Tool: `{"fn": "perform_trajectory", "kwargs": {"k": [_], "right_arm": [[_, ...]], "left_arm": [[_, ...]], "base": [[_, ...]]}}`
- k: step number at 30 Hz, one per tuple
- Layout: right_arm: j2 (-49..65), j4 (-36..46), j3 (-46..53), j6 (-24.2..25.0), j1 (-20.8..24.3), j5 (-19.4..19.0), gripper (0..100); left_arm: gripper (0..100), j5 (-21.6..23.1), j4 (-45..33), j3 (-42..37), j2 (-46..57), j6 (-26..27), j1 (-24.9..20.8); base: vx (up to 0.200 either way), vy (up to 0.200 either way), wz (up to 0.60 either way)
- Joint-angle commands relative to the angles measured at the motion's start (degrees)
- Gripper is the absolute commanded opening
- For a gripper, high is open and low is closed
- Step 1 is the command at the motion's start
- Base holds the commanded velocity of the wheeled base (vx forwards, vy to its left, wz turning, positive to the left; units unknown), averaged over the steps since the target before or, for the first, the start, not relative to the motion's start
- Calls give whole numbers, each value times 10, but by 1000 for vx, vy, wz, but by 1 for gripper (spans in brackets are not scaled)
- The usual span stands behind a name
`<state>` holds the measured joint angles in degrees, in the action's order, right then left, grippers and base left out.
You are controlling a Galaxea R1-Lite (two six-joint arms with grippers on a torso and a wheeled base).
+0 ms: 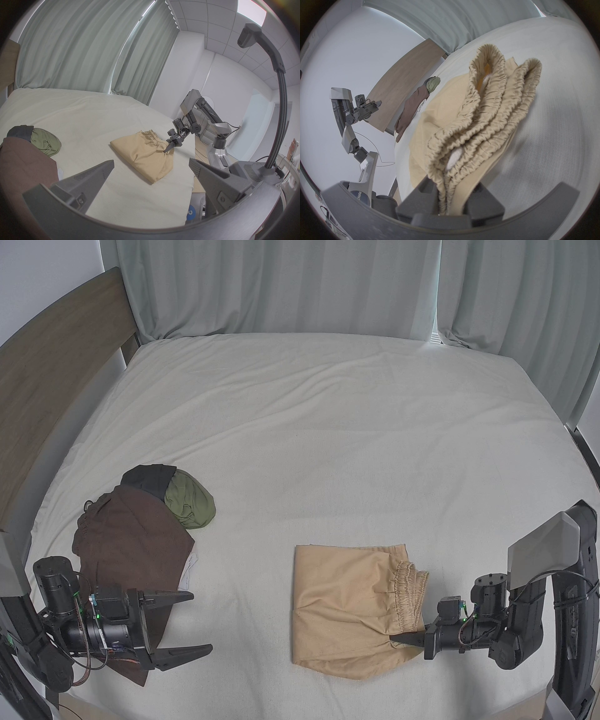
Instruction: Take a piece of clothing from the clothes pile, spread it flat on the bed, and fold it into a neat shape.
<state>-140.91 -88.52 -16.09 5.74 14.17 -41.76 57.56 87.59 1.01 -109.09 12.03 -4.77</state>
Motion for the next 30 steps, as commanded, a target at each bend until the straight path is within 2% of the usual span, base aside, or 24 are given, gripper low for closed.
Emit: {"fn": "perform_trajectory", "kwargs": {"k": [1,13,30], "right_arm": [[27,-1,3,0,6,-1,0],[106,0,24,1,35,-5,0],[161,0,39,2,59,-9,0]], "left_arm": [[100,0,0,-10,0,0,0],[100,-1,0,-10,-2,0,0],[100,0,0,-10,-1,0,0]], "base": [[0,0,0],[0,0,0],[0,0,0]]}}
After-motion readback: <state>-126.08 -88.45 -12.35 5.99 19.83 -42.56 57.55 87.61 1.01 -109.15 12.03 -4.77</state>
